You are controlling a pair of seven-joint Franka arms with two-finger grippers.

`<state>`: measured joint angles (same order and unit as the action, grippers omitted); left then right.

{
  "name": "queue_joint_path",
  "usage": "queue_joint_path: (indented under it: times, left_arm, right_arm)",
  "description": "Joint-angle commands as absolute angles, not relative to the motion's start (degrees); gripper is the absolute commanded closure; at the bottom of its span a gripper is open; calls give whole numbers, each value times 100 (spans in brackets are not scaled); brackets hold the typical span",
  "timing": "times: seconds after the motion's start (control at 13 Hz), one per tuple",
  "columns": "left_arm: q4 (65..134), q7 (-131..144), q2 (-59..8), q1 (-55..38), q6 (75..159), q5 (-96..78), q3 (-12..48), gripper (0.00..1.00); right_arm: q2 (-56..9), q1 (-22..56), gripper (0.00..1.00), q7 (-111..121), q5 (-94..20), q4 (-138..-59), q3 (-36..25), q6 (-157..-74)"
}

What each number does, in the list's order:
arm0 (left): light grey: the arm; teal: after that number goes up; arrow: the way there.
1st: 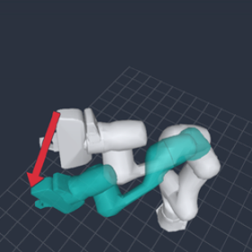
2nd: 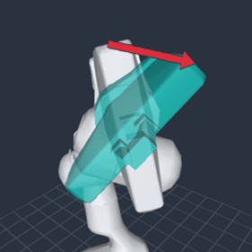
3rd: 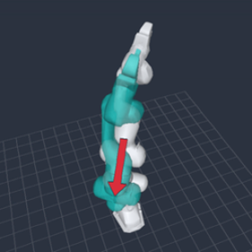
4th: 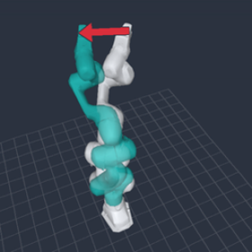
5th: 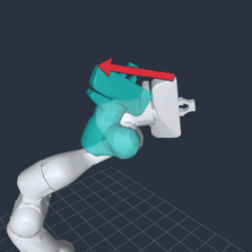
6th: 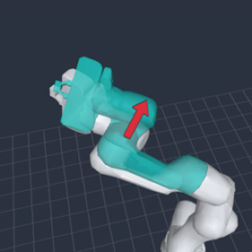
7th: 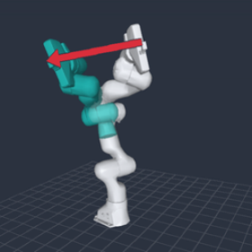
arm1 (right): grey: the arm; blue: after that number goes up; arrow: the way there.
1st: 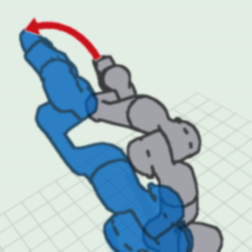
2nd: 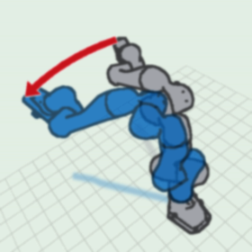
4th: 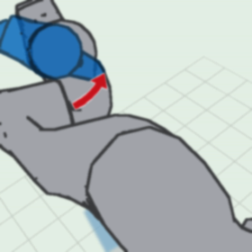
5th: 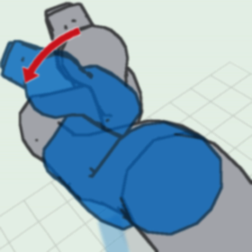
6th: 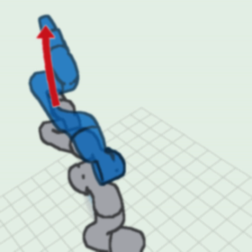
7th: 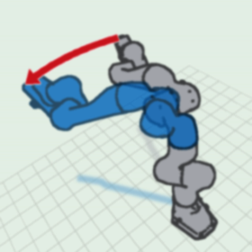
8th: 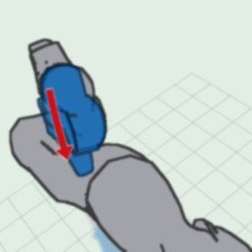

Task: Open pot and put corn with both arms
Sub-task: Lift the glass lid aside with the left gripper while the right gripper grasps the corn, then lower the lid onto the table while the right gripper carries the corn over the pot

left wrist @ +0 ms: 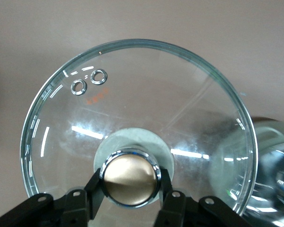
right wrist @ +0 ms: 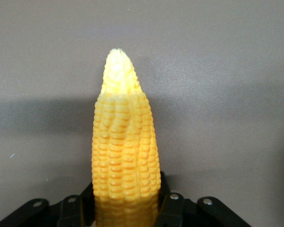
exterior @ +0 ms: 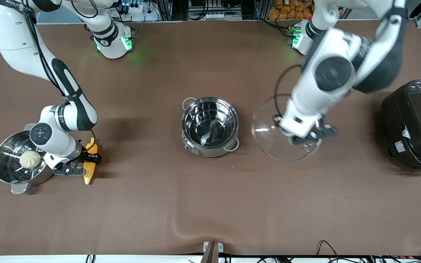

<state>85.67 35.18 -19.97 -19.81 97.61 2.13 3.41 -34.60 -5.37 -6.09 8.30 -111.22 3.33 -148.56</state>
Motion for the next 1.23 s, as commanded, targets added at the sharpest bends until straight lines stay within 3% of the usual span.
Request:
queue_joint_path:
  times: [0.0, 0.38, 0.92, 1.08, 1.15]
  left_arm:
    - [9821, 3138, -1802, -1504, 10866, 316, 413, 100]
    - [11704, 3076, -1696, -923, 13224, 1037, 439, 100]
    - [12681, 3076, -1810, -448, 14631, 1046, 439, 100]
    - [12674, 3085, -1916, -448, 14669, 1046, 439, 99]
    - [12665, 3085, -1916, -448, 14669, 1046, 439, 86]
  right_arm:
    - [-3183, -545, 100, -642, 1002, -11303, 351, -14819]
    - [-2603, 59, 100, -703, 984, -10865, 395, -13565]
    - [-2487, 2053, 100, -1589, 879, -9793, 413, -12869]
    - [-2514, 2687, 100, -1644, 861, -9450, 396, -12386]
    - [-2514, 2924, 100, -1652, 870, -9344, 396, -12323]
